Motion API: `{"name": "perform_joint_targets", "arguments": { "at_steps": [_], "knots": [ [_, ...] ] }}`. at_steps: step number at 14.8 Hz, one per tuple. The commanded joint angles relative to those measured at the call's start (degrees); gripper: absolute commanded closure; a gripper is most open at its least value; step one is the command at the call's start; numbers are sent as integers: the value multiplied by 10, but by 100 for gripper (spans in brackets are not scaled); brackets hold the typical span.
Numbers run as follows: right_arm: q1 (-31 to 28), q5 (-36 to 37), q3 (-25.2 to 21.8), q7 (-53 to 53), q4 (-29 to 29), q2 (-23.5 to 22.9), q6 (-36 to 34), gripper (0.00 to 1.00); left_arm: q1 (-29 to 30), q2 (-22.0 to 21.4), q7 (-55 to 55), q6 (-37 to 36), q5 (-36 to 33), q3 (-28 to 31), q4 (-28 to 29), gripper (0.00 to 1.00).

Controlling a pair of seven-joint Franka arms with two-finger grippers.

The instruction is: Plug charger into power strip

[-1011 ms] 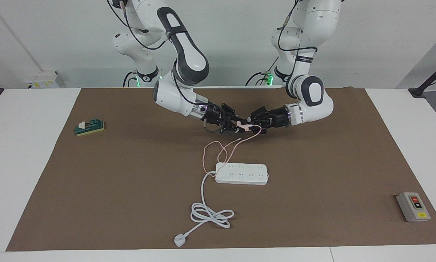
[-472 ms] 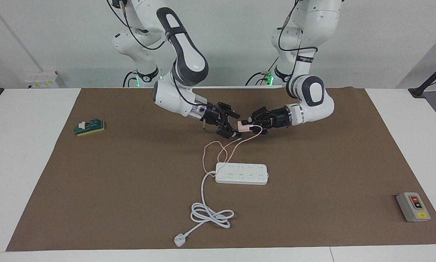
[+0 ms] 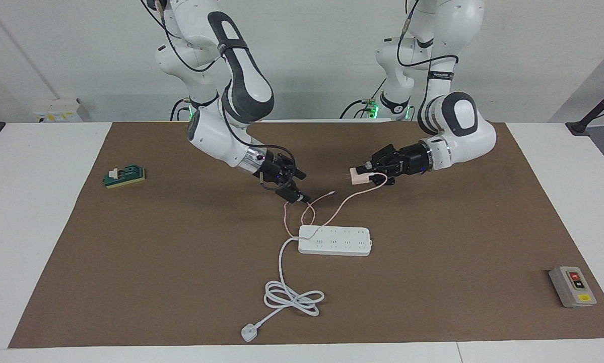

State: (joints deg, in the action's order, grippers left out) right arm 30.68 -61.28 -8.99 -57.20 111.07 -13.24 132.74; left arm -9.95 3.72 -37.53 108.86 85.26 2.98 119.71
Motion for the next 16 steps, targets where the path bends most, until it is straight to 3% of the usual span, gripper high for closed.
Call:
{"name": "perform_joint_targets", "arguments": {
  "at_steps": [1,6,8,12,14,16],
  "knots": [
    [-42,67,4,62,-1,9,-9,0,39,-6,111,-28,-113,-2,-74,100],
    [-122,216,3,159,-18,13,-26,0,49,0,369,-113,-425,-3,-260,100],
    [-166,274,3,224,-34,15,-56,0,19,2,454,-137,-545,-5,-295,100],
    [-235,346,3,323,-57,31,-115,0,-16,9,642,-137,-655,-8,-294,100],
    [-241,409,3,351,-80,42,-145,0,-45,21,768,-138,-712,-8,-293,100],
    [-240,468,4,353,-120,45,-198,0,-59,36,815,-131,-723,-7,-292,100]
  ]
}}
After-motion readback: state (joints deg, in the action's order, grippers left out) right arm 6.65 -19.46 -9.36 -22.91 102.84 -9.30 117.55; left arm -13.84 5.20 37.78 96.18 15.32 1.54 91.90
